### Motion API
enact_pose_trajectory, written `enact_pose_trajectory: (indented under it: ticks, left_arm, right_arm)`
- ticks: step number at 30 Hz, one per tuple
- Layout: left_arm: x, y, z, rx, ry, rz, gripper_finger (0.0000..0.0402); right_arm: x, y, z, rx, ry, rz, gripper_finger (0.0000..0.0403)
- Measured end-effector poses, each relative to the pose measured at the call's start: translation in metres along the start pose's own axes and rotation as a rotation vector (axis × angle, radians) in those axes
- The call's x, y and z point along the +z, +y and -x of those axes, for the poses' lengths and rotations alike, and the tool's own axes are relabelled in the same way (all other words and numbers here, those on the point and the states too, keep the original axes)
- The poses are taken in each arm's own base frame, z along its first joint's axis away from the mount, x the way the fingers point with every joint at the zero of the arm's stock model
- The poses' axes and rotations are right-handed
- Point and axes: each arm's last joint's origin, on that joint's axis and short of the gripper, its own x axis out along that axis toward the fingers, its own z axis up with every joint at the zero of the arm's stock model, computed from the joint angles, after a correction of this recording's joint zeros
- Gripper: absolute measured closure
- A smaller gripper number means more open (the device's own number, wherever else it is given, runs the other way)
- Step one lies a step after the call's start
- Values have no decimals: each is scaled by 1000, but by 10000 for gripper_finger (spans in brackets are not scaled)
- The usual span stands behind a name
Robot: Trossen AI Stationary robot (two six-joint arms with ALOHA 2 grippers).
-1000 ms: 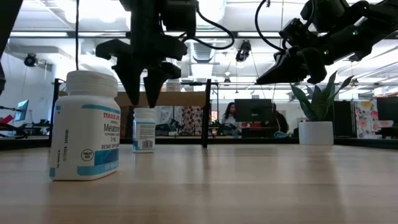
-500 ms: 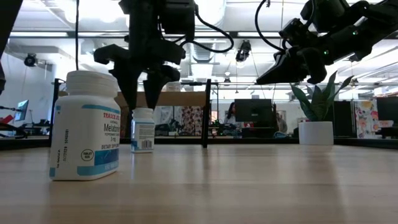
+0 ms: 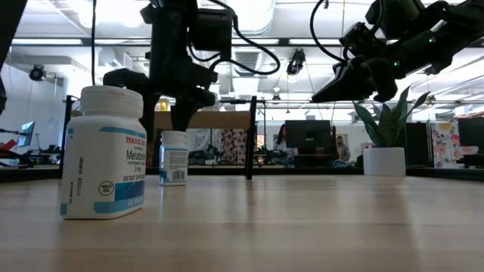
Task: Pick and place medicine bottles onto shelf by color
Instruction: Put the top white pill bottle aligned with the other white pill bottle on the shelf
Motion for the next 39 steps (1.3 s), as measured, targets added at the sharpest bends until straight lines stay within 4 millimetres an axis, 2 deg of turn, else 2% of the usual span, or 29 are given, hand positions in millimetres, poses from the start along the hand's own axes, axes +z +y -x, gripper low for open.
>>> enact_pose_trajectory:
  ticks: [12, 19, 23, 29, 34, 39]
  left_arm:
    - [7, 4, 1, 49, -64, 1, 164]
    - [6, 2, -2, 41, -53, 0, 202]
    - [9, 5, 7, 51, -72, 32, 231]
    - [12, 16, 45, 52, -117, 257, 246]
    - [9, 32, 98, 81, -212, 436, 237]
    - [-8, 53, 151, 140, -337, 593, 237]
  right_arm:
    - [0, 0, 0, 0, 0, 0, 390]
    - [0, 0, 0, 0, 0, 0, 390]
    - [0, 0, 0, 0, 0, 1, 390]
    - [0, 0, 0, 0, 1, 1, 390]
    - [0, 0, 0, 0, 0, 1, 390]
    - [0, 0, 0, 0, 0, -1, 390]
